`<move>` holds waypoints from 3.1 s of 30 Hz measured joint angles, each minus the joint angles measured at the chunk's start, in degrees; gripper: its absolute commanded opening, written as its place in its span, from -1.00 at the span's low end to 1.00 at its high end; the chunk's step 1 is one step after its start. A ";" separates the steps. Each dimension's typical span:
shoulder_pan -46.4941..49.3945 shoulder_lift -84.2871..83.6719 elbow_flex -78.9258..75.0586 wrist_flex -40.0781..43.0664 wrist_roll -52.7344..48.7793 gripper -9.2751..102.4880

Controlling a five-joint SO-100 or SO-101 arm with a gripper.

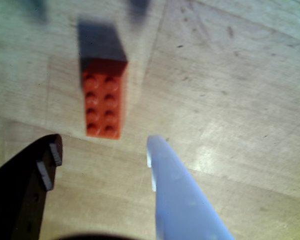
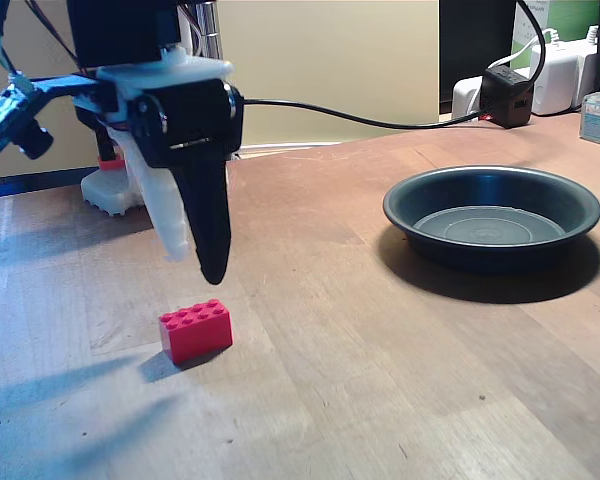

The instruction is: Grasp a lego block and put it in the bin.

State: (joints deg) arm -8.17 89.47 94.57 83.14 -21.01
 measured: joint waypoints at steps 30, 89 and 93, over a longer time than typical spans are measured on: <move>0.26 -7.91 -0.53 -6.68 0.00 -0.55; -6.94 7.47 8.00 3.08 20.74 -0.84; -12.39 11.78 9.67 5.19 29.27 -0.84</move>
State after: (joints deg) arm -20.57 101.25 104.24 88.33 8.26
